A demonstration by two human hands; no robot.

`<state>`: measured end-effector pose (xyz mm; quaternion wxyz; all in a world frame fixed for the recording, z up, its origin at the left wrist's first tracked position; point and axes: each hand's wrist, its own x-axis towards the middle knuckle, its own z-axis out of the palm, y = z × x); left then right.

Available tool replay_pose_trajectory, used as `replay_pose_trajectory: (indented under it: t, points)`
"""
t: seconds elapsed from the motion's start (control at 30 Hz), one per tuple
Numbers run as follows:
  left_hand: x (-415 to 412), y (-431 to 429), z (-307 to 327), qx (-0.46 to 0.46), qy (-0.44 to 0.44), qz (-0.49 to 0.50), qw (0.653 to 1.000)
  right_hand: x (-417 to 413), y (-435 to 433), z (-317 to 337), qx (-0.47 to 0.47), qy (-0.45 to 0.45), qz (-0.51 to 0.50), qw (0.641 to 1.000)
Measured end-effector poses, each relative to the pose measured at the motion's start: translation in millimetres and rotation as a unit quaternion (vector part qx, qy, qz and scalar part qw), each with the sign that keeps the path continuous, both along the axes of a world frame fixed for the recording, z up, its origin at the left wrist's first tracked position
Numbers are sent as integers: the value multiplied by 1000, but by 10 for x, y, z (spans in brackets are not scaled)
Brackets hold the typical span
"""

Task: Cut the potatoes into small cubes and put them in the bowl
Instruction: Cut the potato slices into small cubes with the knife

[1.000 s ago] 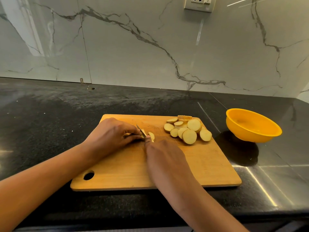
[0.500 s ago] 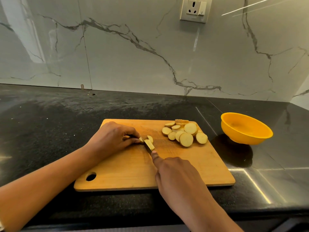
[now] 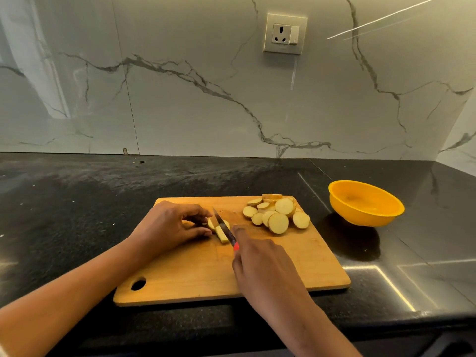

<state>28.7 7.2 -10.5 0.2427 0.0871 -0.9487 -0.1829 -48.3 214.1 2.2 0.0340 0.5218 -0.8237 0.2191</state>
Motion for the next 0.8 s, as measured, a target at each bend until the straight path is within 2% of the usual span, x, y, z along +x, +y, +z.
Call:
replay_pose_trajectory:
  t: [0.1,0.23,0.3,0.47,0.63,0.8]
  points:
    - [9,30,32,-2,-25,4,1000,-138,-23,56,-79,1,-10,997]
    - [-47,134,77,18,-143,32,989,-552,-219,118,-151,43,-48,986]
    - [-97,228,53,17,-171,40,984,-715,-304,84,-179,33,-53,982]
    - [-211,345,18,29,-155,47,986,-791,-312,-45,-192,14,-46,980]
    - [-275,322,57,17,-144,0,989,-798,-275,-84,-186,6,-37,982]
    - [-305,249,37,8,-130,1,992,-804,-285,-116,-191,-6,-31,981]
